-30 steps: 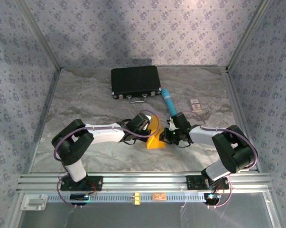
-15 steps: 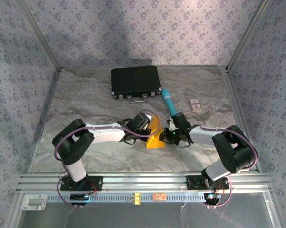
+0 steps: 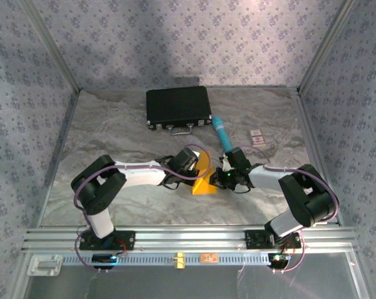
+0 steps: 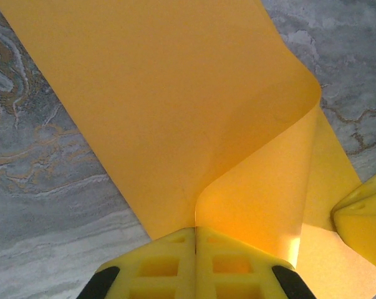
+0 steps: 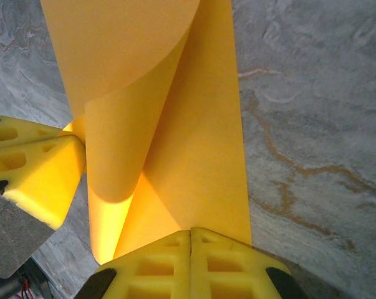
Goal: Fold a paper plane with a square sheet of paper (pick it up from the middle)
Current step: Fold the triangle a second time at the center of the table.
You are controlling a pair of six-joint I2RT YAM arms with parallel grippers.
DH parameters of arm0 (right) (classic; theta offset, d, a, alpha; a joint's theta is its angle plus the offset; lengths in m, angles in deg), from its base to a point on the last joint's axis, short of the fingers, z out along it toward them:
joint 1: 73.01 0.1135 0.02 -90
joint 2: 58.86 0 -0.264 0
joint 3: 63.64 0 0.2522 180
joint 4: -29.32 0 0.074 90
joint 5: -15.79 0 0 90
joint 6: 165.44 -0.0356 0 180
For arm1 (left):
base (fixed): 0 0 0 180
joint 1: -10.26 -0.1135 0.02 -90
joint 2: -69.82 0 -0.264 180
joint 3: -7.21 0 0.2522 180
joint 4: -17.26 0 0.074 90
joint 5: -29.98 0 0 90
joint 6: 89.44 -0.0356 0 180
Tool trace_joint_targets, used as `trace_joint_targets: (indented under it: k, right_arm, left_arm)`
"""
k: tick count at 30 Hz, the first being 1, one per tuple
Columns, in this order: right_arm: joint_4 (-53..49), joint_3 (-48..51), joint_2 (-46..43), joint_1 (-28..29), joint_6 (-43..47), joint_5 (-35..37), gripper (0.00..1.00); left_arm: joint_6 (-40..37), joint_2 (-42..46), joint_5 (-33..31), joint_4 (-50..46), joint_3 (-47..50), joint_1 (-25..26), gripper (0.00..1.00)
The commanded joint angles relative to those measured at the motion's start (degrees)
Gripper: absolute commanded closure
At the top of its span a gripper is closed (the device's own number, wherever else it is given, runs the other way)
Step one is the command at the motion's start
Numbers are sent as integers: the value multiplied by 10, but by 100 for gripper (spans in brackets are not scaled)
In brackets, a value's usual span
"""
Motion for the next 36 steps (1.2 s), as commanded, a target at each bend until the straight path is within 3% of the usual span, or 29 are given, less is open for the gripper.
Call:
trace_joint_targets:
  k: [1,36]
  right_arm:
    - [-42,5,-1,-5,9,16,100]
    - [-43,8,-4,-10,11,15,100]
  left_arm:
    - [-8,-8,-10,-9,-16,-4,100]
    - [-18,-27,-8,-14,-29,-5,100]
